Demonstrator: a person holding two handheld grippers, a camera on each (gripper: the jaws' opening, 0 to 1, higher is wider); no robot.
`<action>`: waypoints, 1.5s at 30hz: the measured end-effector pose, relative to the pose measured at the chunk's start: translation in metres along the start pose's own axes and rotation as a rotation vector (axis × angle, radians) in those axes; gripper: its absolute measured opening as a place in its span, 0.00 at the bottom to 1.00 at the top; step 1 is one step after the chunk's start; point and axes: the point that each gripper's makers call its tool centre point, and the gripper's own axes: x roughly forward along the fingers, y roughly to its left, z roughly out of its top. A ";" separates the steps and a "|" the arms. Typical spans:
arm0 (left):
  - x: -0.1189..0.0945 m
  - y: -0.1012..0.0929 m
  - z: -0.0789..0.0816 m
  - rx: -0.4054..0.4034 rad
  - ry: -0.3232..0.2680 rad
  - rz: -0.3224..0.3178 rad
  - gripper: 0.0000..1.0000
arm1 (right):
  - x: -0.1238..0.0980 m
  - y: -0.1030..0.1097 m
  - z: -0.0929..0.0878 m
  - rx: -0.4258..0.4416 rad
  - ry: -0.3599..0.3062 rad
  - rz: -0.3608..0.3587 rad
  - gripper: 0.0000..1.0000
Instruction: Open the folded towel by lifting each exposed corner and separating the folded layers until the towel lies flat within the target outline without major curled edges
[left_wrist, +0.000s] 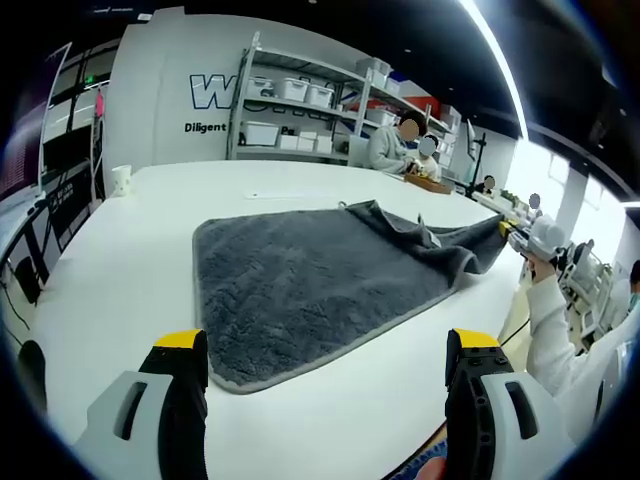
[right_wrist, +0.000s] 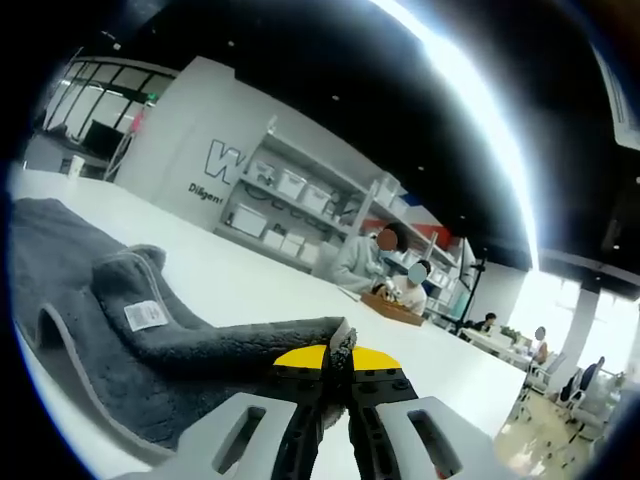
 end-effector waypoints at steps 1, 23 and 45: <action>0.000 0.000 0.000 0.000 0.000 0.000 0.98 | 0.000 -0.001 0.000 0.001 0.001 -0.004 0.00; 0.004 -0.004 -0.001 0.003 0.009 -0.010 0.98 | 0.002 -0.038 -0.022 0.033 0.048 -0.125 0.00; 0.015 -0.002 -0.003 -0.009 0.037 -0.015 0.98 | 0.032 -0.050 -0.075 -0.020 0.117 -0.105 0.00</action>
